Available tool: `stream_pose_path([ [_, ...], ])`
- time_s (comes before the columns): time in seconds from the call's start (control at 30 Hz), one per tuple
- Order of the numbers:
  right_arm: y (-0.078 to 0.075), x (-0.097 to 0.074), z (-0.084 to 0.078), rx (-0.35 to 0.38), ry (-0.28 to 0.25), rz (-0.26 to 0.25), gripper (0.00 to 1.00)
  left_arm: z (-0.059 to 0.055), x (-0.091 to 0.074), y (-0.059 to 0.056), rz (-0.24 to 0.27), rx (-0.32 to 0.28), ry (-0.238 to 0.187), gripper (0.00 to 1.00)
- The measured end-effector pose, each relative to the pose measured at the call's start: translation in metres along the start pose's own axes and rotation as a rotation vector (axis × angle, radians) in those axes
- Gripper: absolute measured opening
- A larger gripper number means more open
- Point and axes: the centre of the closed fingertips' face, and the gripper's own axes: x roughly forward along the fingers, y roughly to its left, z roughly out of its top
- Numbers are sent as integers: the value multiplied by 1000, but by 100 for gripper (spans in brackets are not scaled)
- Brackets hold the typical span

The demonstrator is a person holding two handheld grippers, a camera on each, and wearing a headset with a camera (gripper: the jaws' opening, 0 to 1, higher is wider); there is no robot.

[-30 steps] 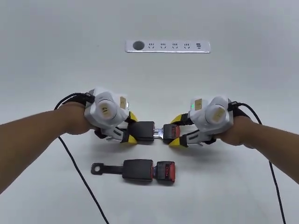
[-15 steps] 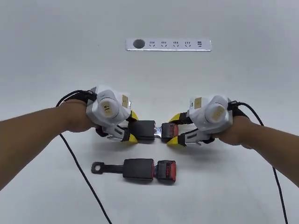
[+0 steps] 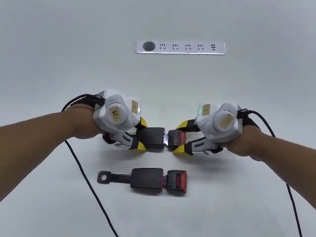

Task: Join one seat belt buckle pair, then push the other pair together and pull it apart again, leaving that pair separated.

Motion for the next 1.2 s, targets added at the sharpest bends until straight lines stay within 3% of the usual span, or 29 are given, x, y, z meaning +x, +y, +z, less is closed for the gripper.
stream_pose_path([
  [0.53,1,-1,2,-29,31,-8,33,2,1,1,-3,4,6,33],
  [1.2,0,-3,0,-31,32,-7,34,2,0,2,1,-1,7,33],
])
